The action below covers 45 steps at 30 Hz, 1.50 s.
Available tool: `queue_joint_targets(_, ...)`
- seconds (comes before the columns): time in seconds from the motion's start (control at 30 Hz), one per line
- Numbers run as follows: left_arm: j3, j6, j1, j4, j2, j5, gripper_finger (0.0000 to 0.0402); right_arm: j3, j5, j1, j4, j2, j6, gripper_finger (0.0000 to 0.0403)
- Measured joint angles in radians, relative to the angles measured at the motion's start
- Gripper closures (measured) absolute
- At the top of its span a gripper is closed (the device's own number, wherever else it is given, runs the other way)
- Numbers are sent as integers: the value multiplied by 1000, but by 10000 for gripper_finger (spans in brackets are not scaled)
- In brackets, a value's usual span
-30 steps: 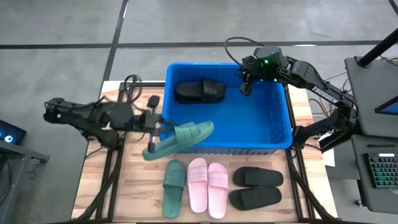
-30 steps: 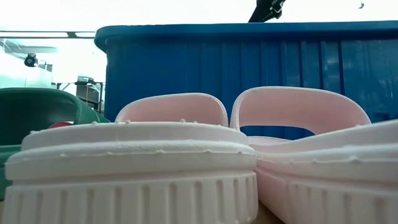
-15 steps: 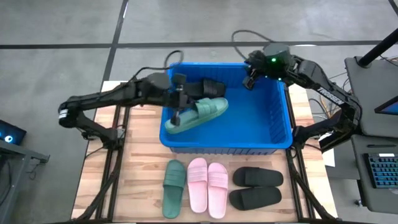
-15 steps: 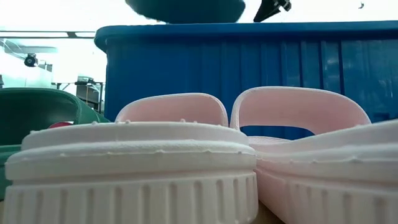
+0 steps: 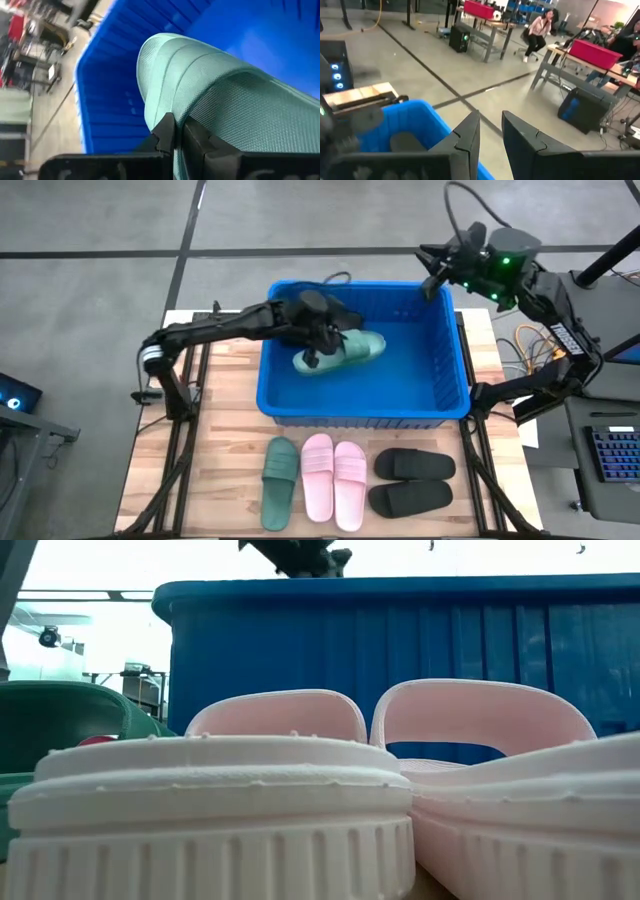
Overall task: Pick and place slides into bin
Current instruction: Put the green slipper into the blue bin
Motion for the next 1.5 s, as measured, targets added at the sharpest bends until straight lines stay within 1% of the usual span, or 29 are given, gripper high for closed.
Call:
queue_joint_targets(0.13, 26, 161, 15, 3, 83, -15, 401, 14, 0, 0, -1, 0, 0, 330)
queue_joint_targets(0.23, 28, 229, 25, -6, 127, -26, 401, 6, 13, 0, -3, 0, 0, 330)
queue_joint_targets(0.37, 14, 358, 28, -3, 138, -53, 401, -17, 26, 0, -16, 0, -9, 330)
queue_joint_targets(0.47, 5, 432, 27, -3, 143, -111, 401, -35, 26, 0, -16, 0, -19, 330)
queue_joint_targets(0.63, 3, 432, 29, 2, 150, -141, 401, -68, 71, 0, -15, 0, -20, 330)
queue_joint_targets(0.73, -49, 442, 28, 116, 147, -226, 401, -81, 78, 0, -16, 1, -21, 330)
queue_joint_targets(0.77, -71, 454, 27, 146, 146, -231, 401, -83, 78, 0, -15, 1, -21, 330)
queue_joint_targets(0.9, -139, 465, 27, 200, 138, -190, 401, -85, 78, 0, -15, 1, -21, 330)
queue_joint_targets(1.0, -184, 465, 22, 185, 120, -175, 401, -85, 78, 0, -14, 0, -22, 330)
queue_joint_targets(1.1, -225, 484, 21, 187, 82, -137, 401, -85, 89, 0, -14, -1, -22, 330)
queue_joint_targets(1.2, -247, 483, 19, 224, 45, -135, 401, -84, 116, 0, -14, -1, -23, 330)
queue_joint_targets(1.33, -292, 482, 18, 213, -5, -86, 401, -84, 123, -1, -14, 0, -27, 330)
queue_joint_targets(1.43, -345, 482, 18, 224, -20, -84, 401, -84, 123, 0, -14, 0, -27, 330)
queue_joint_targets(1.5, -396, 499, 18, 272, -25, -88, 401, -84, 123, 0, -14, 0, -27, 330)
